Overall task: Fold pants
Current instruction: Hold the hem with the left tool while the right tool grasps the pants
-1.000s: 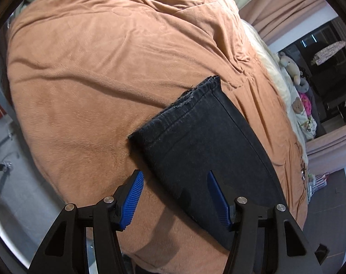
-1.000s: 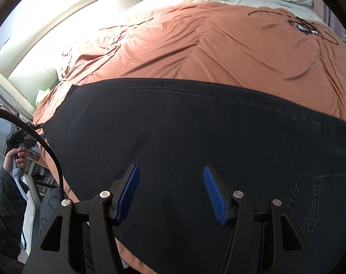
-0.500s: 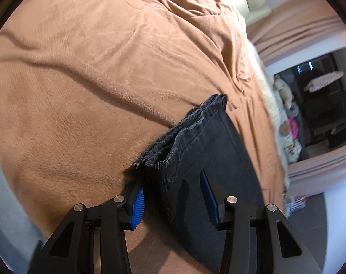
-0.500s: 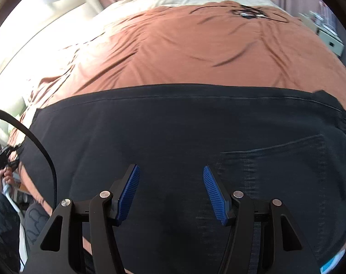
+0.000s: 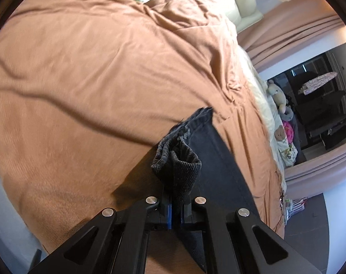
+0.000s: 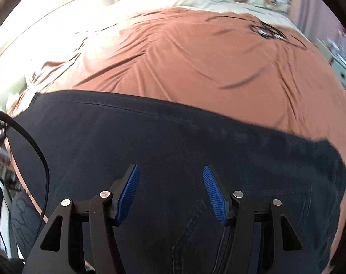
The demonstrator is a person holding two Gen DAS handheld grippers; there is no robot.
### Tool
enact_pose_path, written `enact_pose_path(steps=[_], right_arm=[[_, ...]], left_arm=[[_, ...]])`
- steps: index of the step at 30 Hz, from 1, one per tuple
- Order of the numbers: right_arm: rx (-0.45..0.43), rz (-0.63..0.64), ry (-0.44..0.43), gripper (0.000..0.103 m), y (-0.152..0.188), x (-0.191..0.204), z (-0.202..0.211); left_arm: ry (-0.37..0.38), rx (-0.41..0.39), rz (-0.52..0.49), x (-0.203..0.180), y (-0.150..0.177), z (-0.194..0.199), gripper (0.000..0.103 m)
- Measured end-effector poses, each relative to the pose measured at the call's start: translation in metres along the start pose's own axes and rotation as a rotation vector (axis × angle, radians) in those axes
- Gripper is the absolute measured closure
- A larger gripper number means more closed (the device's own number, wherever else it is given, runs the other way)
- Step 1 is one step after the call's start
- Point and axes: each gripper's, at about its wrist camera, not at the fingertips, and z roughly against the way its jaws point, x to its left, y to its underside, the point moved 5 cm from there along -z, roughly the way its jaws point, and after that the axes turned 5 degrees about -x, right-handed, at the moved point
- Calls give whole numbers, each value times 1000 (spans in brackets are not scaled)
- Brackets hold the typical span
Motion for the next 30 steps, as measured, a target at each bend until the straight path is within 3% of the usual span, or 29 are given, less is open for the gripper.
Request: enact_pose_path(steps=[9,19,23,30], right_arm=[[1,165,-58,46,-32,27,-35],[41,393,-160,46,-50,67,-90],[56,461,-145,46,-62,76,-108],[128,454,-206,46,-82,84,-145]], left_arm=[[20,-38,17,-7,-19,11,99],[-37,25,-11,9,-6,-3,98],[-51,31,-33,11,-2,-5,97],[-64,37,-53,14,4,-9,88]])
